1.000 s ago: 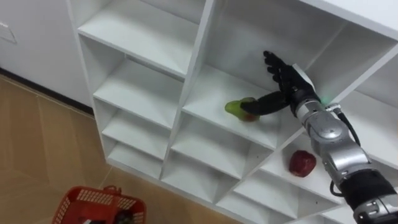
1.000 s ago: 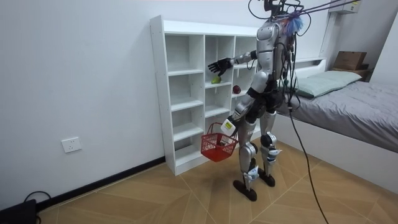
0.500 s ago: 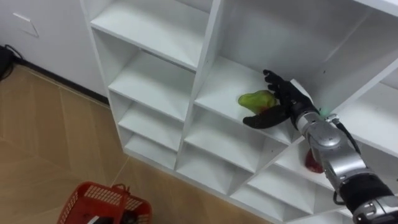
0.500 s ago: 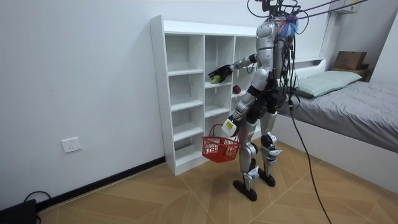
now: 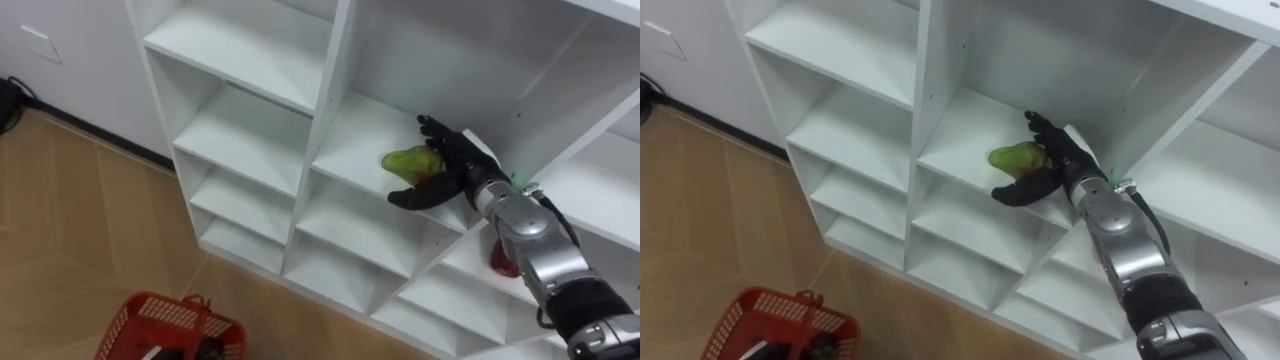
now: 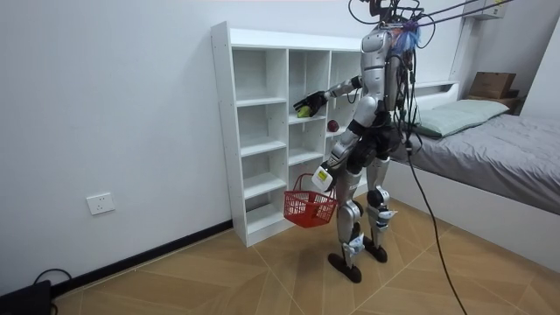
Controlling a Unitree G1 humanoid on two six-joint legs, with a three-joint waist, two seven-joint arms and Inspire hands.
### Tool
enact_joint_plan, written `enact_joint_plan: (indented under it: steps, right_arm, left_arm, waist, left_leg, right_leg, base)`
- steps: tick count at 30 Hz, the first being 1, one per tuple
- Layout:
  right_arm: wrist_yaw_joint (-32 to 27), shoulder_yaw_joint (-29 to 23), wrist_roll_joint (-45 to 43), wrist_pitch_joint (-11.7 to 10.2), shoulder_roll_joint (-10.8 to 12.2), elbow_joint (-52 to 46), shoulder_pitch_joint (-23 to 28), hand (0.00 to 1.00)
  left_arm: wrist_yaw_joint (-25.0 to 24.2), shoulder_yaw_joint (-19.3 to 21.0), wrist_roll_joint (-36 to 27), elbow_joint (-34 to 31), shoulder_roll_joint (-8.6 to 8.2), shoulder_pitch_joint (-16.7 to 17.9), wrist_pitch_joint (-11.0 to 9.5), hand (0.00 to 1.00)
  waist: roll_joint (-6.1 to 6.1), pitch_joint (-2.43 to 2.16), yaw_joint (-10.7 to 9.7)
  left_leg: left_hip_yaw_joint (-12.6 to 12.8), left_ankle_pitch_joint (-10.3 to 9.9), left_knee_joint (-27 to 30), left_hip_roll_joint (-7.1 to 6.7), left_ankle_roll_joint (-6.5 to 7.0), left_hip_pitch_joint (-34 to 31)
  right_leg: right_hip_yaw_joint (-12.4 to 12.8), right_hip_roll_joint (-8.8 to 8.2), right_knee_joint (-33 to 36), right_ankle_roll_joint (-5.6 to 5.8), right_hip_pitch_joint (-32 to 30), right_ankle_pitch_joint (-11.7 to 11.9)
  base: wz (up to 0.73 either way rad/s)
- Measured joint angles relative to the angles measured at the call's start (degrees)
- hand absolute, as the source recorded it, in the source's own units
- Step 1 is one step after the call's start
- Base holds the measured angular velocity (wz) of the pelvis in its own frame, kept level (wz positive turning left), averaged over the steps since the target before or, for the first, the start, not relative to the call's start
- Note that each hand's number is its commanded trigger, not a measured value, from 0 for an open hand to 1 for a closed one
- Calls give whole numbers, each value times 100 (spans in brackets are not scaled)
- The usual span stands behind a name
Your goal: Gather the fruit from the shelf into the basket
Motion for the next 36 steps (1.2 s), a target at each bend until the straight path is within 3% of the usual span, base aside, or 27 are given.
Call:
enact_joint_plan:
  steps: [12,23,36]
  right_arm:
    - [-2,0,-3,4,-9,57,-1,0]
    - [-13,-1,-246,-7,-9,57,-3,0]
    - [-11,-4,-421,-7,-8,66,-52,0]
  left_arm:
    - [0,0,-2,2,11,-1,0,100]
    - [0,-1,-4,3,44,-13,0,100]
    - [3,0,-3,3,47,-14,0,100]
  waist:
    - [-34,-16,-1]
    - [-107,16,-20]
    - [-94,26,-87]
  left_leg:
    - [-9,8,0,-10,11,-24]
    - [-25,9,11,-15,10,-94]
    - [-32,31,12,-22,10,-157]
  right_leg:
    - [0,-20,55,2,-40,-1]
    - [-3,-20,55,3,-82,-2]
    - [-4,-28,62,3,-146,-2]
  base:
    - [0]
    - [0]
    - [0]
